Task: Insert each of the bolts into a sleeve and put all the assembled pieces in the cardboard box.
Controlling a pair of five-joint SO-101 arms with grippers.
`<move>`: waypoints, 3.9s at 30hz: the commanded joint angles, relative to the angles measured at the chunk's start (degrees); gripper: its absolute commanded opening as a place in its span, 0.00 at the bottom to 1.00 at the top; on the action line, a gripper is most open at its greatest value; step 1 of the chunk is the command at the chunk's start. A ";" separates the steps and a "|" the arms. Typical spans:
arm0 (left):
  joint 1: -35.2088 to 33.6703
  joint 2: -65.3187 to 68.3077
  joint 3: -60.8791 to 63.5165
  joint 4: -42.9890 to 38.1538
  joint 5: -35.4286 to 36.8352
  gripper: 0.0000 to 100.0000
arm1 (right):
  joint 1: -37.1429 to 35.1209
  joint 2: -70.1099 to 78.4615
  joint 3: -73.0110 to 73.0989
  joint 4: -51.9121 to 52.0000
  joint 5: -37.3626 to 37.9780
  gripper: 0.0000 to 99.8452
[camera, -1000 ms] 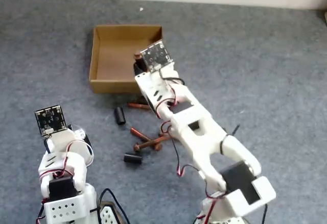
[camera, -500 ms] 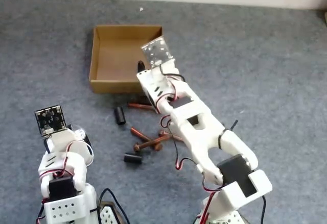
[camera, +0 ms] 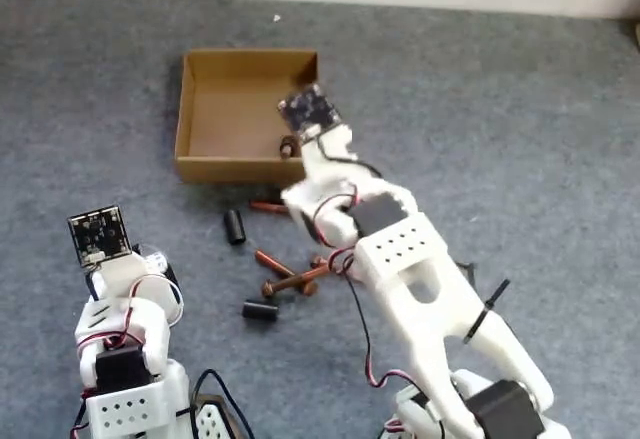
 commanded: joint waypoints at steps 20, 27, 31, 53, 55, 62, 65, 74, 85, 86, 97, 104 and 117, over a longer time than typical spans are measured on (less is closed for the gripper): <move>-0.22 -0.22 1.10 -1.58 -0.79 0.01 | -15.52 14.73 -9.19 16.75 17.41 0.14; -0.22 -0.22 1.10 -1.58 -0.79 0.01 | -17.63 14.55 -10.24 19.21 17.14 0.14; -0.48 -0.22 1.10 -1.58 -0.79 0.01 | -22.90 14.55 -10.24 22.55 17.05 0.14; -5.93 -0.31 1.10 -1.76 -0.79 0.01 | -26.86 24.92 -9.89 12.62 17.05 0.14; -5.93 -0.31 1.10 -1.76 -0.79 0.01 | -27.21 26.24 -9.89 11.12 17.05 0.14; -5.93 -0.31 1.10 -1.67 -0.79 0.01 | -27.12 29.49 -9.80 10.59 17.05 0.13; -5.85 -0.31 1.10 -1.67 -0.79 0.01 | -26.86 28.70 -9.89 12.26 17.32 0.08; -5.67 -0.31 1.10 -1.67 -0.79 0.01 | -20.18 13.49 -9.89 22.73 17.41 0.00; -5.41 -0.31 1.10 -1.67 -0.35 0.01 | -4.88 -13.23 -5.58 30.02 17.14 0.00; -5.41 -0.31 1.10 -1.67 -0.35 0.01 | -3.56 -14.20 -4.26 29.85 17.14 0.00; 2.33 -0.40 -0.40 -1.67 -0.35 0.01 | 15.69 -21.14 14.02 11.74 6.07 0.00; 5.23 -0.31 -6.99 -1.32 0.97 0.01 | 17.27 -21.14 20.62 3.38 0.00 0.00; 17.71 2.51 -25.89 17.14 9.14 0.01 | 21.49 -21.14 26.77 -5.49 -1.85 0.00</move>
